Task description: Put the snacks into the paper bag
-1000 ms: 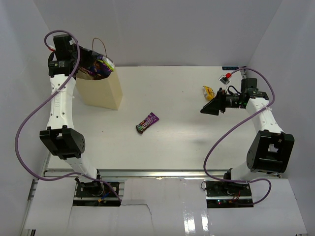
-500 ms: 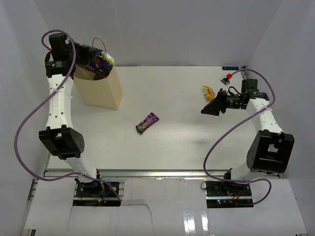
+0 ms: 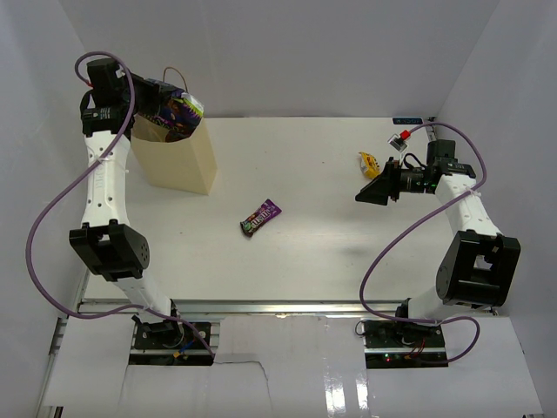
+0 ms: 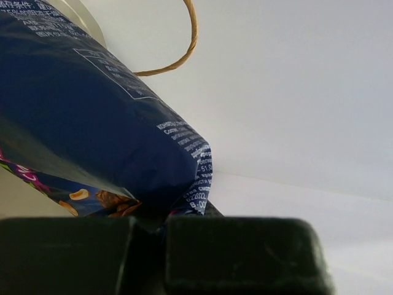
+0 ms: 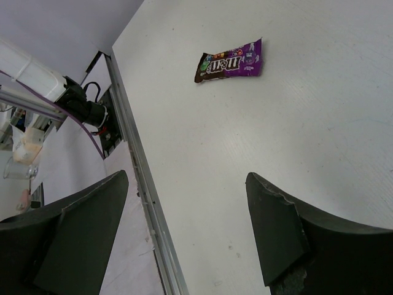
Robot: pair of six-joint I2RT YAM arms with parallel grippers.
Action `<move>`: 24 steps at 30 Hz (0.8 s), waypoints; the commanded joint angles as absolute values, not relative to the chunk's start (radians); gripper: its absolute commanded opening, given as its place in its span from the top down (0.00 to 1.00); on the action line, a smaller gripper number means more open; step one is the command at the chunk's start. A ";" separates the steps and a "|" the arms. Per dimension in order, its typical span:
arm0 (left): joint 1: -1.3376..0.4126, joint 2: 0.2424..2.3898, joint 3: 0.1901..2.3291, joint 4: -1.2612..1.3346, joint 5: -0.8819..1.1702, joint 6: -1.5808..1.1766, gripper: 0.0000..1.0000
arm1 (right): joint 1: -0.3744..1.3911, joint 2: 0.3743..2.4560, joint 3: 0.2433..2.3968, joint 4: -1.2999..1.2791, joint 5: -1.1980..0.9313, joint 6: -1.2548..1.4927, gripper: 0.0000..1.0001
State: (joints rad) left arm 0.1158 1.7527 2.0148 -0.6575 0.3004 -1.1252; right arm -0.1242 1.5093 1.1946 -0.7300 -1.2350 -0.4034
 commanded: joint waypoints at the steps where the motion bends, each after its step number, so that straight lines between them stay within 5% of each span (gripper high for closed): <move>1: 0.120 1.729 2.077 -0.520 0.365 -1.100 1.00 | -0.129 1.483 1.186 -0.715 -1.264 -0.420 0.17; 24: 0.118 1.726 2.088 -0.543 0.459 -0.874 1.00 | -0.129 1.491 1.173 -0.710 -1.264 -0.413 0.17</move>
State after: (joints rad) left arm 0.1162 1.7969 2.0434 -0.6476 0.3992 -0.8913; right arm -0.1242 1.5093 1.1786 -0.7288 -1.2381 -0.4030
